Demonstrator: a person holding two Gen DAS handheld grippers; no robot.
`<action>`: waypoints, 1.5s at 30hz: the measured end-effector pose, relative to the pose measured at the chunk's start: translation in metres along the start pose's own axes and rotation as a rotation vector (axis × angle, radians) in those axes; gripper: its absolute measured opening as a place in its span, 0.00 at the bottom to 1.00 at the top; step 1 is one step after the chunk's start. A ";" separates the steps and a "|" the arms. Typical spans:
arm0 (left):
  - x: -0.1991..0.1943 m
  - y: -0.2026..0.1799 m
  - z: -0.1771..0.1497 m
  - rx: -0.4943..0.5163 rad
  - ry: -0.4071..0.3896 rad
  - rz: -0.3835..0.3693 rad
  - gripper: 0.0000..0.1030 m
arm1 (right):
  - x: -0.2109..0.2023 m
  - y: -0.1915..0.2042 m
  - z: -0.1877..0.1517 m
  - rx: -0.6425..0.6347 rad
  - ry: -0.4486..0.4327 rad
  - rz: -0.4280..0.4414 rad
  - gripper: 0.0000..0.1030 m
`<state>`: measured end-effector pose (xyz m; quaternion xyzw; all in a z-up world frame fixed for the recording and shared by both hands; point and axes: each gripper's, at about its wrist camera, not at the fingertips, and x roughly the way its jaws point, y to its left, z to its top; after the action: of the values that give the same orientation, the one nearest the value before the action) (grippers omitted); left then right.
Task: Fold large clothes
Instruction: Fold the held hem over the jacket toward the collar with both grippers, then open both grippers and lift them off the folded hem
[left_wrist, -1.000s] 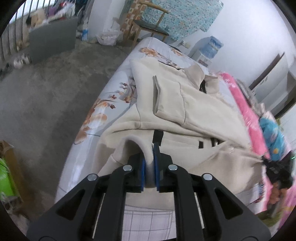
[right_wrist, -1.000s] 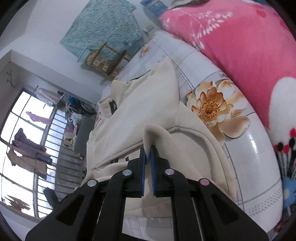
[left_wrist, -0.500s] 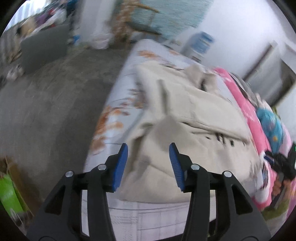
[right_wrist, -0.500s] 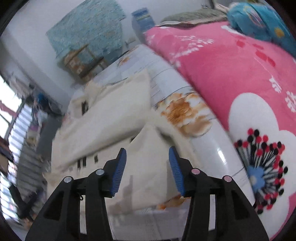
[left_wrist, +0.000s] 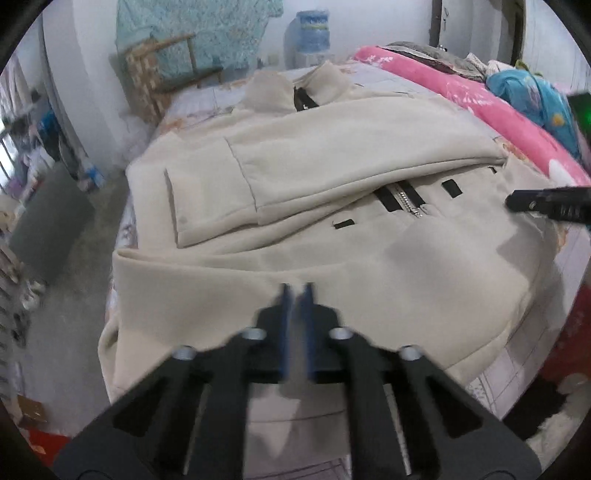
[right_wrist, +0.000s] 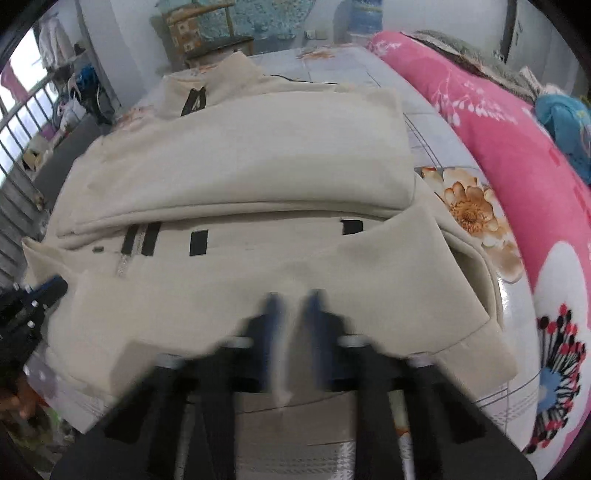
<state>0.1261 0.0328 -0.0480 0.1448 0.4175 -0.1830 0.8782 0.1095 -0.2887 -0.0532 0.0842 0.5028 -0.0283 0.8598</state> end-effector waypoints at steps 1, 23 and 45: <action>-0.001 -0.004 -0.002 -0.002 -0.011 0.026 0.02 | 0.000 -0.002 0.000 0.011 0.000 0.016 0.05; -0.008 0.027 0.008 -0.150 -0.067 0.137 0.20 | 0.005 -0.016 0.017 0.037 -0.128 0.124 0.09; -0.042 0.100 -0.063 -0.366 -0.021 0.215 0.32 | -0.014 -0.086 -0.007 0.081 -0.146 -0.197 0.23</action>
<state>0.1029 0.1564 -0.0435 0.0246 0.4166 -0.0110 0.9087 0.0848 -0.3728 -0.0541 0.0668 0.4431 -0.1389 0.8831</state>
